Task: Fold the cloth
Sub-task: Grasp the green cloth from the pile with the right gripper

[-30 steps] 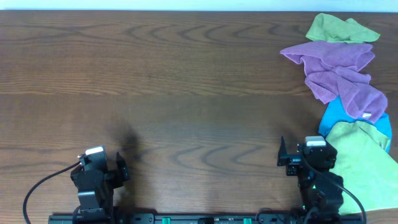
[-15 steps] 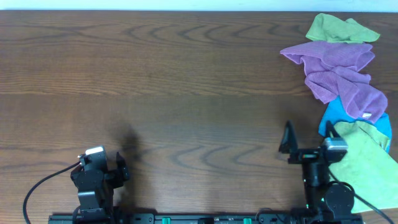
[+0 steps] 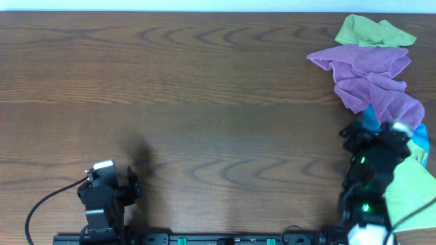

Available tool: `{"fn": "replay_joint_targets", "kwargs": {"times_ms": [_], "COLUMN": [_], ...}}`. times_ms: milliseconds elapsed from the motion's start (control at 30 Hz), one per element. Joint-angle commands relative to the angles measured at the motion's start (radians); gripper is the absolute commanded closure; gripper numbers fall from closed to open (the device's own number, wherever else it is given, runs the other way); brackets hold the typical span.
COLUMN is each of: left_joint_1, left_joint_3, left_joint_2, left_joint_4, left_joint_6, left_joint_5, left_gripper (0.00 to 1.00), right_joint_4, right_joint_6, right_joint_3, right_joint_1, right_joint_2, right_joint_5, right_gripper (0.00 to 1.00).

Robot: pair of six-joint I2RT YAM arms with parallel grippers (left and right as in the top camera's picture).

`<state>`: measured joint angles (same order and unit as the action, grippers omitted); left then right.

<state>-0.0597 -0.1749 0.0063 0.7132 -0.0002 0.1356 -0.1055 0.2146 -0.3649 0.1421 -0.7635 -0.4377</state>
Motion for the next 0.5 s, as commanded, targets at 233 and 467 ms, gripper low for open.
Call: {"fn": "replay_joint_targets", "kwargs": {"times_ms": [233, 467], "left_joint_1": [0.003, 0.003], "left_joint_3": [0.011, 0.011], "left_joint_2": [-0.002, -0.002], "left_joint_4": [0.009, 0.009], "left_joint_6": [-0.004, -0.004], "left_joint_5": [0.009, 0.009], "left_gripper": [0.05, 0.05], "right_joint_4": [0.38, 0.55], "right_joint_6": [0.208, 0.264], "right_joint_3": [-0.282, -0.307], "right_joint_1": [0.161, 0.269], "right_joint_2": [-0.395, -0.471], "right_joint_5": [-0.013, 0.012], "right_gripper": [0.01, 0.01]}}
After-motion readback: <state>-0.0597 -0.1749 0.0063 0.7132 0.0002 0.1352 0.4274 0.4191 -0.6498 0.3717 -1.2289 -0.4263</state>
